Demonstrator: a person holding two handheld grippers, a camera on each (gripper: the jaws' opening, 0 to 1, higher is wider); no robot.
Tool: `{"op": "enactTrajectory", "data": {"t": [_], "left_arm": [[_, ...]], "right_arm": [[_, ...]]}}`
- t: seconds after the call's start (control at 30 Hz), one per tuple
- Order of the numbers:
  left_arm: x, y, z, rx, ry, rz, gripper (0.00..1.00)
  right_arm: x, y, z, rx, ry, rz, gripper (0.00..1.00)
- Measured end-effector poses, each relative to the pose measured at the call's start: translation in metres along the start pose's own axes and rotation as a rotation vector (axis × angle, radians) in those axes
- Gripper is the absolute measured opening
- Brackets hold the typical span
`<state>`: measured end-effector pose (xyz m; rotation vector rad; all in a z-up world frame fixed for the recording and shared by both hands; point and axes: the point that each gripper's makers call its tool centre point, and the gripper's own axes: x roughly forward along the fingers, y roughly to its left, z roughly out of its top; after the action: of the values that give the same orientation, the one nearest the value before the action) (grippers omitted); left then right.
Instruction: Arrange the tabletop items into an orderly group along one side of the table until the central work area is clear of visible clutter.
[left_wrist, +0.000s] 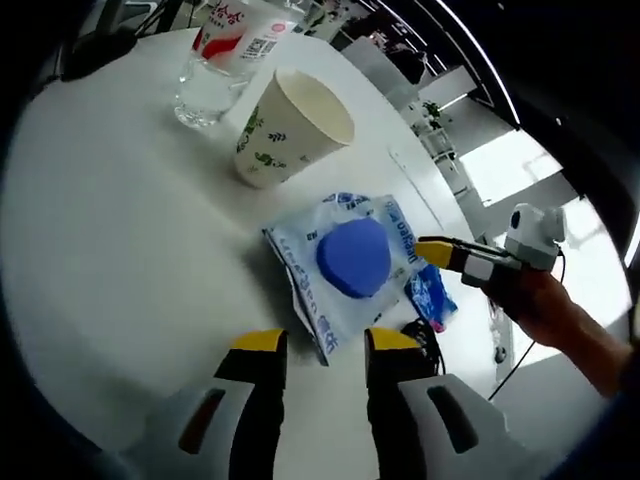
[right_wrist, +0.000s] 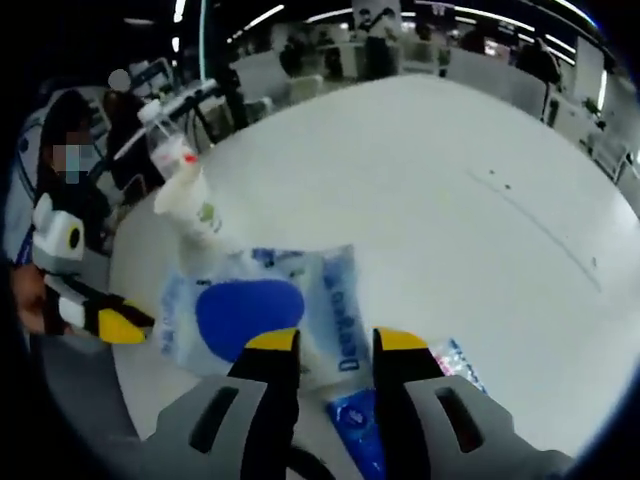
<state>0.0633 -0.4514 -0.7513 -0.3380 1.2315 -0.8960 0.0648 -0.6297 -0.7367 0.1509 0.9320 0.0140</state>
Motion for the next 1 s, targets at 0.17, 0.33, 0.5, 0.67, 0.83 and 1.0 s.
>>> {"op": "enactTrajectory", "data": {"t": [0.17,0.33,0.5,0.67,0.83,1.0], "left_arm": [[0.005,0.001,-0.003,-0.007,0.004,0.003,0.26],[0.012,-0.001,-0.005,-0.022,0.006,-0.007,0.18],[0.017,0.002,-0.008,-0.027,0.010,0.006,0.15],[0.020,0.006,-0.010,-0.044,0.009,0.013,0.07],[0.018,0.006,-0.009,-0.030,0.012,0.005,0.01],[0.015,0.006,-0.008,-0.022,0.013,0.004,0.00]], "right_arm": [[0.011,-0.004,-0.010,0.008,0.024,0.005,0.24],[0.015,-0.008,-0.008,0.005,0.018,-0.001,0.20],[0.016,-0.009,-0.010,0.001,0.026,0.010,0.14],[0.015,-0.009,-0.014,0.006,0.030,0.019,0.03],[0.012,-0.008,-0.017,0.031,0.028,0.037,0.00],[0.008,-0.007,-0.017,0.076,0.013,0.052,0.00]]}}
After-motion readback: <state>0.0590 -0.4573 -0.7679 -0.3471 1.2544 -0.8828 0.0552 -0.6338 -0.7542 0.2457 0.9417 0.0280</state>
